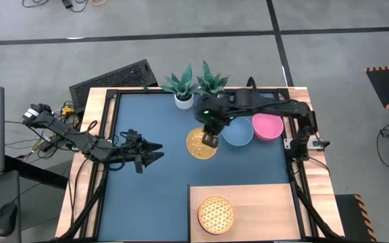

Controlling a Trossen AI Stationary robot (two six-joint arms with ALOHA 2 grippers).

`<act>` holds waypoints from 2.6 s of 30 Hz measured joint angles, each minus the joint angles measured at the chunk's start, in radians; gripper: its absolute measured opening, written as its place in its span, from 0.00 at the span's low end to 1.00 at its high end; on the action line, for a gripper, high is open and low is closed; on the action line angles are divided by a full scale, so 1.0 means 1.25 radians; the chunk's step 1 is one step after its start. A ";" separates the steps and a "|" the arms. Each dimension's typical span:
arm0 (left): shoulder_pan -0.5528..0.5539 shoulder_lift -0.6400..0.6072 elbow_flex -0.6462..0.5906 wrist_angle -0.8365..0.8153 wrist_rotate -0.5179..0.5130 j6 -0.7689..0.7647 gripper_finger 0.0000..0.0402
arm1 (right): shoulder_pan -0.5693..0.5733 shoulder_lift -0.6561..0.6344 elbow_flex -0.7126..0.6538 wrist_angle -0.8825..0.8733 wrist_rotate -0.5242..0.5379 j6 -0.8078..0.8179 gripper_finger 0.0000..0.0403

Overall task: Place and stack bowls onto a shelf
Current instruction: Stack the yellow patterned bowl on top of the orange patterned bowl on the shelf, then adjust the stacked bowls on the shelf

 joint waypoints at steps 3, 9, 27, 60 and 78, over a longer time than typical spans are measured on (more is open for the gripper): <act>0.000 0.000 0.000 -0.001 0.028 0.000 0.62 | 0.042 -0.005 0.118 -0.067 0.001 0.064 0.09; -0.001 0.000 0.000 -0.009 0.059 0.000 0.62 | 0.187 -0.021 0.200 -0.077 -0.006 0.180 0.09; 0.000 0.000 0.000 -0.045 0.070 -0.008 0.62 | 0.449 0.051 0.200 -0.069 0.075 0.334 0.09; 0.000 0.000 0.000 -0.077 0.070 -0.034 0.62 | 0.433 0.114 0.199 -0.130 -0.021 0.322 0.09; 0.000 0.000 0.000 -0.076 0.069 -0.035 0.62 | 0.425 0.123 0.199 -0.142 -0.053 0.313 0.33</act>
